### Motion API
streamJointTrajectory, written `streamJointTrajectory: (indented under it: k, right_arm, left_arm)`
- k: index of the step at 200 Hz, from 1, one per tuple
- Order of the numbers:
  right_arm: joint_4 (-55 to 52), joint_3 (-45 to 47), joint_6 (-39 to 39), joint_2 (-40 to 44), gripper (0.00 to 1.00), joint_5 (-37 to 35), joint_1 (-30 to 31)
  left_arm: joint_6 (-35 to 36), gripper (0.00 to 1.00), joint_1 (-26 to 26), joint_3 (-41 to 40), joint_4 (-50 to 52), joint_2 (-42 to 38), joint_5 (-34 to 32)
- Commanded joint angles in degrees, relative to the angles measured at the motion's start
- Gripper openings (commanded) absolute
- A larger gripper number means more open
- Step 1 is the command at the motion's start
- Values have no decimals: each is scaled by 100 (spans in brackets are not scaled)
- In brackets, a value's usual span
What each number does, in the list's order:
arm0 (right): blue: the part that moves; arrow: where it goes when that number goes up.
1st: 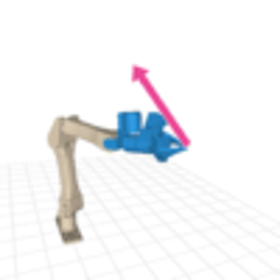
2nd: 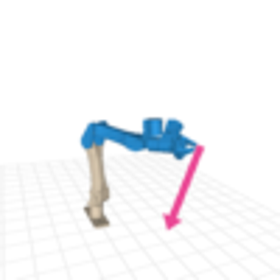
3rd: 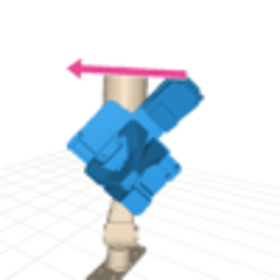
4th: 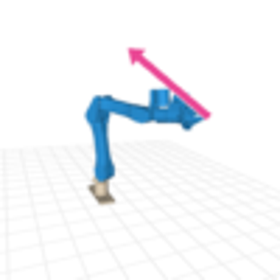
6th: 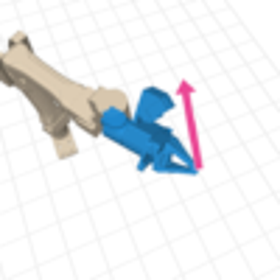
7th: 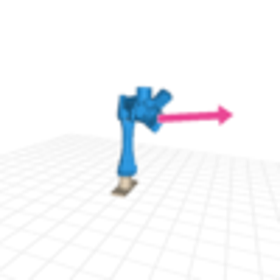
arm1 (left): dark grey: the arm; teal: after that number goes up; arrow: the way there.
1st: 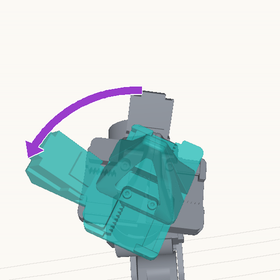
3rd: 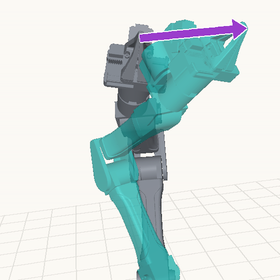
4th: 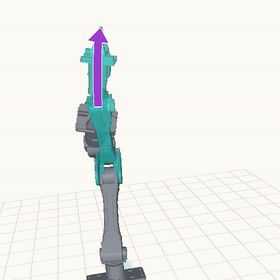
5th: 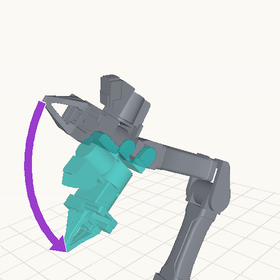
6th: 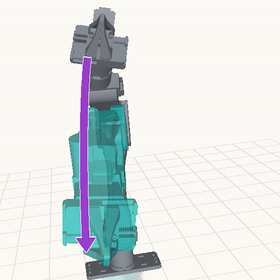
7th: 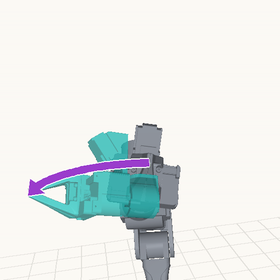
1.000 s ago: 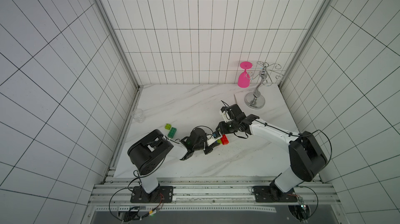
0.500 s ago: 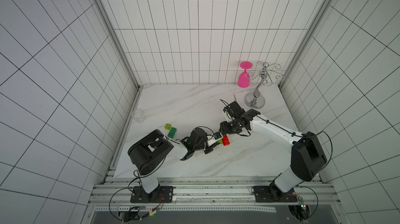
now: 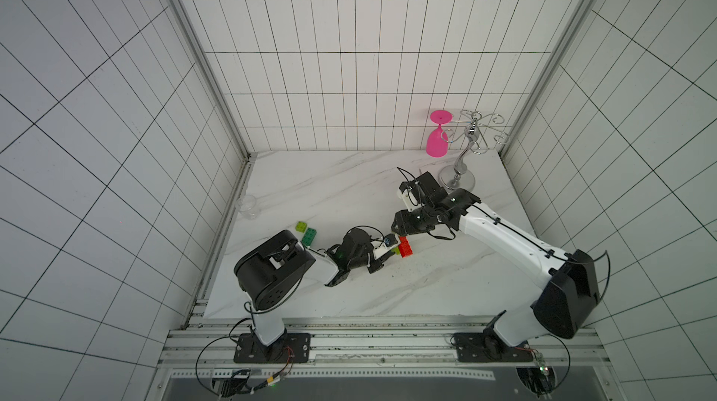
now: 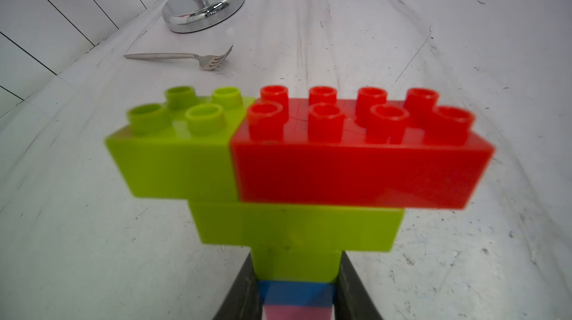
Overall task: Assemble a spoon with lego
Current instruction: Assemble the lego brick with the lego brick.
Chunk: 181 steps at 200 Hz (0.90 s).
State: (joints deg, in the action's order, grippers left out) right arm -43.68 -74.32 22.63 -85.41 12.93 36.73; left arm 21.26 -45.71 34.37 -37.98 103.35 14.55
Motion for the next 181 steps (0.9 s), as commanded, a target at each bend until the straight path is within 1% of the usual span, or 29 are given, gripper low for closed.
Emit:
streamJointTrajectory:
  k: [1, 13, 35, 48, 61, 85, 144, 181]
  right_arm:
    - [-139, 478, -33, 300, 43, -1, -93]
    - [-27, 731, -22, 408, 41, 85, -199]
    - [146, 1016, -77, 434, 33, 430, -373]
    - [141, 1056, -92, 374, 30, 554, -383]
    - [343, 1085, -92, 294, 23, 670, -386]
    - [478, 1075, -92, 58, 17, 813, -384]
    - [587, 1041, -128, -461, 17, 694, -381]
    - [658, 1212, -84, -547, 17, 701, -374]
  left_arm:
    - [-93, 0, -17, -44, -300, 132, -22]
    - [-103, 0, -16, -50, -317, 159, 3]
    - [-124, 0, -17, -96, -483, 223, 88]
    - [-122, 0, -16, -127, -601, 262, 122]
    - [-122, 0, -16, -154, -727, 320, 161]
    - [-80, 0, -15, -205, -962, 410, 258]
    - [-51, 0, -15, -198, -940, 388, 286]
    - [-34, 0, -17, -180, -913, 370, 286]
